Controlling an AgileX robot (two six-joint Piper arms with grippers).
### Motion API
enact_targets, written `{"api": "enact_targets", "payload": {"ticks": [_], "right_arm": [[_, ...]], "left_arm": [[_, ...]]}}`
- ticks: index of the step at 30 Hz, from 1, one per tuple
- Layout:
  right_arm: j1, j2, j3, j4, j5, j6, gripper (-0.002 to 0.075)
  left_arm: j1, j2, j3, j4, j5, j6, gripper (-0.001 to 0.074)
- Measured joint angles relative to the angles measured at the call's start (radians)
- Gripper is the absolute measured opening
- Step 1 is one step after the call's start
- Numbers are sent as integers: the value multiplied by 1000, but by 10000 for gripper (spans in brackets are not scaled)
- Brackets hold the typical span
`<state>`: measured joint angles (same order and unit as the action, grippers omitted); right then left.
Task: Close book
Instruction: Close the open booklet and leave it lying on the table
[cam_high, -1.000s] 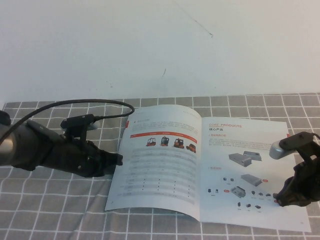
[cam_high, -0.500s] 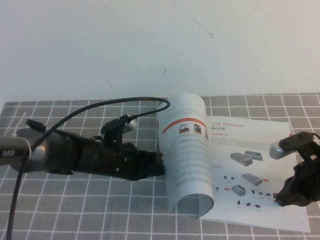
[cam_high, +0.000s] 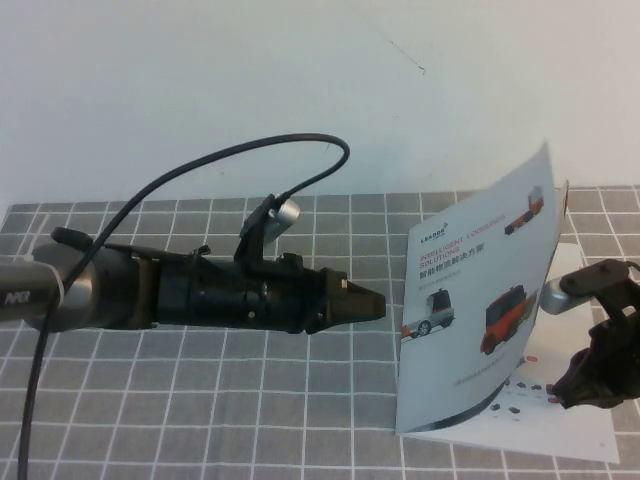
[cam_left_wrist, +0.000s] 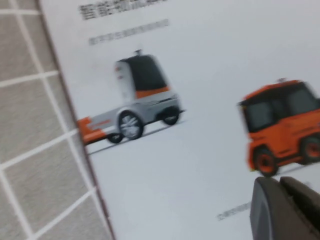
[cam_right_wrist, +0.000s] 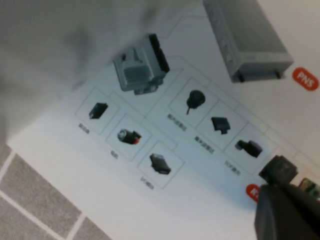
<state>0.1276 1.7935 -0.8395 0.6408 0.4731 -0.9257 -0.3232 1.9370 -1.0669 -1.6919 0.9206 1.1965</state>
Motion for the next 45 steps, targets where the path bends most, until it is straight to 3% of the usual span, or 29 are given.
{"api": "enact_targets", "payload": {"ticks": [7, 13, 19, 25, 29, 33, 36, 45], "right_arm": [[0, -141, 2, -195, -4, 125, -3], [-29, -293, 2, -556, 70, 434, -3], [-41, -497, 5, -840, 172, 620, -3], [-41, -748, 6, -920, 199, 689, -3], [-41, -897, 6, -922, 188, 714, -3], [-41, -1015, 10, -894, 175, 718, -3], [-41, -1091, 29, -862, 163, 720, -3], [-41, -1348, 231, -766, 9, 674, -3]], "left_arm": [[0, -81, -2, 0, 10, 62, -4], [0, -227, -2, 9, -114, 121, -4], [12, -446, -2, 355, -333, 11, -4], [189, -655, -2, 673, -311, -230, -4], [353, -796, 5, 751, -315, -277, -4], [429, -932, 71, 762, -383, -272, -4], [414, -1028, 153, 762, -434, -201, -4], [209, -1287, 465, 597, -718, 209, -4]]}}
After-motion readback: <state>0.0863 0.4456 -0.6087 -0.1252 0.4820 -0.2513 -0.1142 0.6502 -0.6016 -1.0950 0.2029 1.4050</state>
